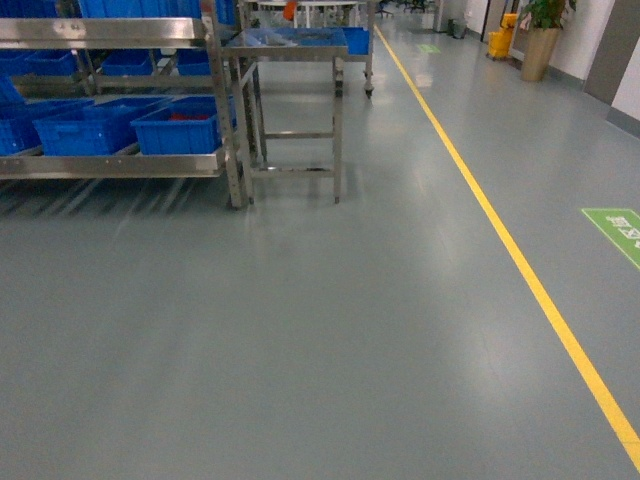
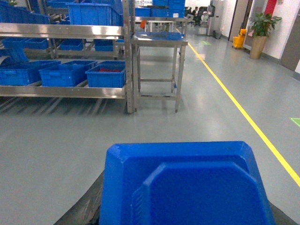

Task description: Sort blue parts and orange caps into right shelf containers

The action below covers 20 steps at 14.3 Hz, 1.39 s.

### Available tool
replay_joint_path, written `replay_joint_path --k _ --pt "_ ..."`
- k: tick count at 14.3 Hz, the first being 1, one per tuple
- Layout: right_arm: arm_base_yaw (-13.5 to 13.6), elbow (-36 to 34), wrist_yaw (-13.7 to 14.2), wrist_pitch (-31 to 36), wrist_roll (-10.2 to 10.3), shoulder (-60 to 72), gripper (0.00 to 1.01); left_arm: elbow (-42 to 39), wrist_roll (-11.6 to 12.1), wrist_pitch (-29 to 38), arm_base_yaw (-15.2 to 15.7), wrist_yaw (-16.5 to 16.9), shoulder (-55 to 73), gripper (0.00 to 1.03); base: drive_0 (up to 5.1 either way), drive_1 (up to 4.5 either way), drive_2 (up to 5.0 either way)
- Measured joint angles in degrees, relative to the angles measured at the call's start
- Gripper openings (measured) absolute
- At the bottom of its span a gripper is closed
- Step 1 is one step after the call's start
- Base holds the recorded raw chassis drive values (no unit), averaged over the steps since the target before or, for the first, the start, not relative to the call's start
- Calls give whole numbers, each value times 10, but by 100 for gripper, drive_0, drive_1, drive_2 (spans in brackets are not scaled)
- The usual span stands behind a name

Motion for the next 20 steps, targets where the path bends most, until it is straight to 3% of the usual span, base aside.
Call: replay_joint_path --k 20 --pt "0 0 0 1 0 0 43 0 0 1 0 0 0 43 -7 426 -440"
